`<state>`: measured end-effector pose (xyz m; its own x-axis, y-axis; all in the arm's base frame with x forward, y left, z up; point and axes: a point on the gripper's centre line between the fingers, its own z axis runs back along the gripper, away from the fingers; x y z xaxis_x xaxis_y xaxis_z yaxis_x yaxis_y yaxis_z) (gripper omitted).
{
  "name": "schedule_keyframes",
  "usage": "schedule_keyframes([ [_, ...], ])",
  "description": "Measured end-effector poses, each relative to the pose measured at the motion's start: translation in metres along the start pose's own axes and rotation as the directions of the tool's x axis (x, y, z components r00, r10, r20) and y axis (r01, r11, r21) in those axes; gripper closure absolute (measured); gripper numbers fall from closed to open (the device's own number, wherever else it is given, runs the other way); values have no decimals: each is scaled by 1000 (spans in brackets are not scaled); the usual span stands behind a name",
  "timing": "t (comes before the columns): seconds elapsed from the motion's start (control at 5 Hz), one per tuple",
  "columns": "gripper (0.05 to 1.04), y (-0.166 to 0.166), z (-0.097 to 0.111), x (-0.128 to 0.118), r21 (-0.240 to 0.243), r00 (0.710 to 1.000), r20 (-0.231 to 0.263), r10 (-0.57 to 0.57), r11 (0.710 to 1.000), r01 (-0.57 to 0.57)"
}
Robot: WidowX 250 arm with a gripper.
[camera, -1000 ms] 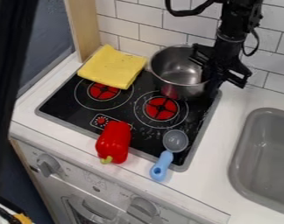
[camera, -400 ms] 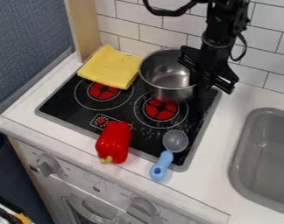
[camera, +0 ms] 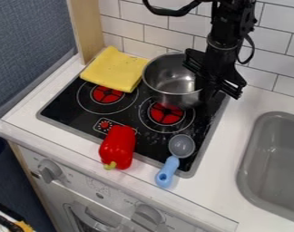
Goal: Move the silver pot to the top side of the right burner
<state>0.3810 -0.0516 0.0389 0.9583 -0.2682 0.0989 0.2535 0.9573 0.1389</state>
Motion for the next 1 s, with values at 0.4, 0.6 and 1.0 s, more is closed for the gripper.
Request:
schedule_keyframes([
  [0.4, 545, 4, 7, 1, -32, 1000, -23, 7, 999, -8],
  [0.6, 238, 14, 33, 1, -78, 999, 15, 38, 996, -37],
  [1.0, 79, 37, 51, -14, -83, 997, 8, 83, 993, -82],
])
